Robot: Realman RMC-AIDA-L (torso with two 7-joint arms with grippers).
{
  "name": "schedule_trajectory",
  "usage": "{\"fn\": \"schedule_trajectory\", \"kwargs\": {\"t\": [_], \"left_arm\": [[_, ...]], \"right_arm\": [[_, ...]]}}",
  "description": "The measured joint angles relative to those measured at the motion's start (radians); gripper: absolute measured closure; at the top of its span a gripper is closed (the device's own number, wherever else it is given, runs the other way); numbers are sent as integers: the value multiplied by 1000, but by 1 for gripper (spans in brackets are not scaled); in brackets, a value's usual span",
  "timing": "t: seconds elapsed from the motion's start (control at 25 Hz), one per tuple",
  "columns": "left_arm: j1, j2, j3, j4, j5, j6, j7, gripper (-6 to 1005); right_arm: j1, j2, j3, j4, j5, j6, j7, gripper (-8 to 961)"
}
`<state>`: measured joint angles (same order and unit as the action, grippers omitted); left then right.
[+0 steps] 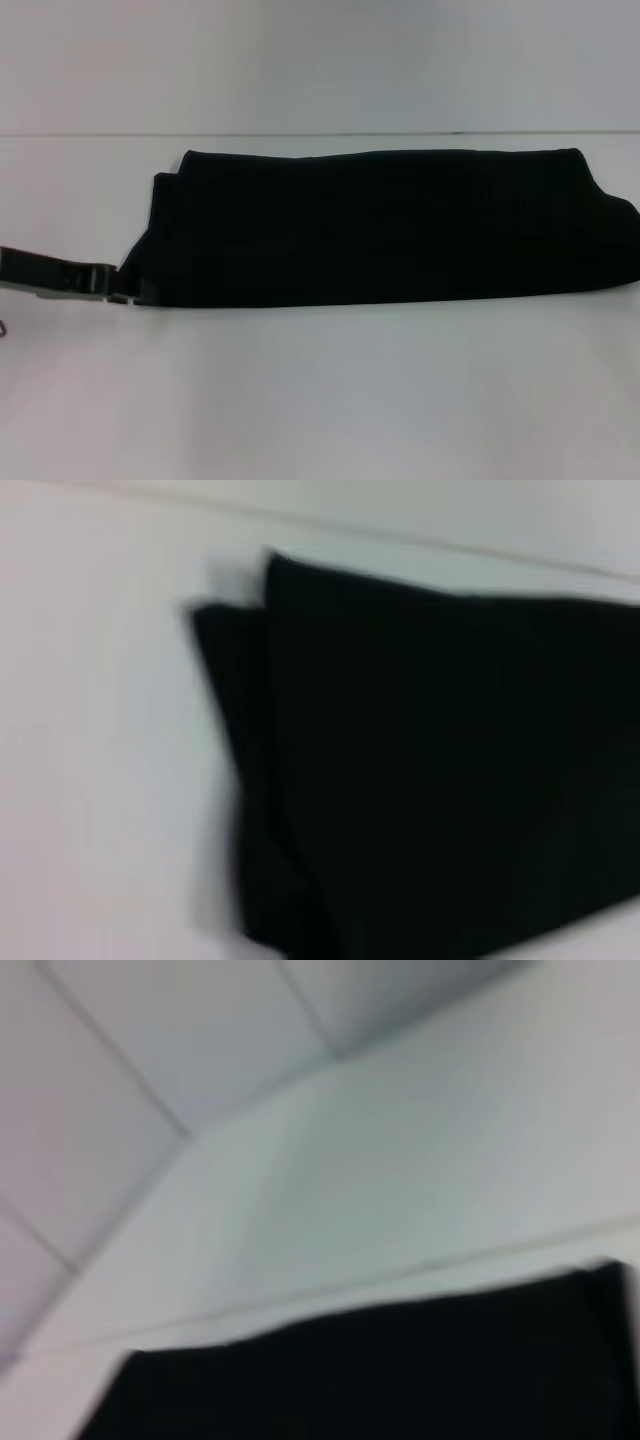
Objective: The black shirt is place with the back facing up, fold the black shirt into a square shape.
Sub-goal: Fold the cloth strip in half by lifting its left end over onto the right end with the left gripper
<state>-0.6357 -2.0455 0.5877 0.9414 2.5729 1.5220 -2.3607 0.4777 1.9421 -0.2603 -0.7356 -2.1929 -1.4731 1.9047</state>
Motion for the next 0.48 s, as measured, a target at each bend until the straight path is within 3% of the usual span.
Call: {"fn": "schedule_trajectory", "kwargs": {"t": [0.16, 0.28, 0.48], "left_arm": [[-27, 9, 12, -43, 8, 64, -35, 667], [-46, 15, 17, -85, 9, 75, -69, 462], [-73, 24, 16, -158, 7, 67, -145, 259]], "right_arm": [[23, 9, -14, 27, 43, -46, -81, 430], [63, 2, -53, 51, 39, -56, -107, 368], [106, -1, -146, 52, 38, -56, -174, 225]]}}
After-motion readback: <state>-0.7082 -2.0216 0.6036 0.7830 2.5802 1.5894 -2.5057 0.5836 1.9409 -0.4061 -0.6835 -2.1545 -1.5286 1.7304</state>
